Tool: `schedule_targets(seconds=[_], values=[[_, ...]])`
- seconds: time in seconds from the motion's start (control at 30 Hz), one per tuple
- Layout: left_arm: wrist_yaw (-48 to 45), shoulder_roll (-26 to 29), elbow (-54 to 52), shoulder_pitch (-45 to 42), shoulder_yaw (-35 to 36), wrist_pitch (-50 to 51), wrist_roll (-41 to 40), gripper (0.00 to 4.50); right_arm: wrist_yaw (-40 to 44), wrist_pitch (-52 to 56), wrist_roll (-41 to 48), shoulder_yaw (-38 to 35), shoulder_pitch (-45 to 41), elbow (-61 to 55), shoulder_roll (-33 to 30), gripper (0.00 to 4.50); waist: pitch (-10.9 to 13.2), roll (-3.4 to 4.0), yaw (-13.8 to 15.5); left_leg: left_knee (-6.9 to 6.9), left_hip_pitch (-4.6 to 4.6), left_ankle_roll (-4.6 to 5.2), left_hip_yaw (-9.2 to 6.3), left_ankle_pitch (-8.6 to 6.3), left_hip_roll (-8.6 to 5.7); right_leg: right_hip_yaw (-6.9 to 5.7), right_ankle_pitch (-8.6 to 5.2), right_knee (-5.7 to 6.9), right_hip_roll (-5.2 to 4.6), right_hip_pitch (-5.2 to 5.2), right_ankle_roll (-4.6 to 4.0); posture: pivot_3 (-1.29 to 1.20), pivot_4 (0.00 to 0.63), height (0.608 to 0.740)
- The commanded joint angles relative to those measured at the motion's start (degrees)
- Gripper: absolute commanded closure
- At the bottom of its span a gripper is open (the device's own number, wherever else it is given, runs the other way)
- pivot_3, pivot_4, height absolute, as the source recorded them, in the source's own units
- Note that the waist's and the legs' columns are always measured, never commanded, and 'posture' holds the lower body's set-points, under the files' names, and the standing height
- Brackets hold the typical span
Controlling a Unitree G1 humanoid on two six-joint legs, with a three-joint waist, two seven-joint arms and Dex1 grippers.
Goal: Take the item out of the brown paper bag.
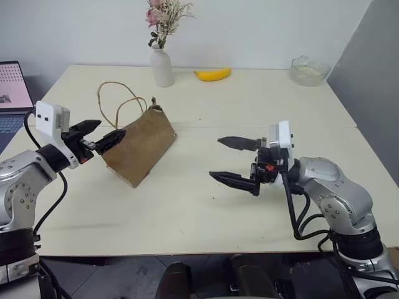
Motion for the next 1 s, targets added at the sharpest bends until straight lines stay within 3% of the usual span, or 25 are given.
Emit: schedule_targets(seconds=[0.03,0.4,0.5,0.73,0.9,1.0], values=[[-1.05,0.11,3.19,-5.27,-2.16,-2.12,1.54,0.02,0.48,-0.36,0.13,0.20,-0.69,-2.38,-0.33,0.00,0.00,0.00,0.03,0.00,0.00,0.00,-0.01,0.00,0.00,-0.01,0.00,0.00,0.00,0.00,0.00,0.00,0.150,0.740],[-7.36,0.82,18.74,-19.78,-9.57,-10.40,8.90,0.02,0.80,-0.84,-0.73,1.73,-1.55,-2.84,-0.90,0.00,-0.01,-0.03,0.01,0.01,-0.05,0.00,-0.02,0.00,-0.03,-0.03,0.01,-0.04,0.02,0.00,0.01,0.00,0.150,0.740],[-9.75,1.38,22.48,-22.84,-10.84,-13.30,11.03,0.57,0.71,-1.06,-0.96,1.81,-0.95,-3.15,-1.06,0.00,-0.01,-0.04,0.03,0.02,-0.06,0.00,-0.06,0.01,-0.03,-0.08,0.01,0.01,0.03,0.00,0.01,0.00,0.150,0.740],[-14.57,1.67,28.06,-28.04,-13.60,-17.55,14.82,2.84,0.53,-1.33,-1.73,2.14,-0.42,-3.43,-0.97,0.00,-0.01,-0.04,0.06,0.05,-0.07,0.00,-0.04,0.01,-0.06,-0.06,0.01,0.01,0.04,0.00,0.01,0.00,0.150,0.740],[-19.13,3.82,31.50,-29.50,-18.15,-29.63,22.06,4.49,0.59,-1.34,-2.06,1.94,0.14,-3.63,-1.44,0.00,-0.01,-0.04,0.04,0.04,-0.07,0.00,-0.05,0.01,-0.04,-0.07,0.00,0.02,0.04,-0.01,0.01,0.00,0.150,0.740],[-20.03,3.69,33.58,-32.30,-19.32,-37.42,24.75,4.49,0.72,-1.65,-2.37,1.55,0.67,-3.77,-2.16,0.00,-0.01,-0.04,0.09,0.06,-0.09,0.00,-0.06,0.01,-0.05,-0.08,0.01,0.02,0.04,-0.01,0.00,0.00,0.150,0.740]])
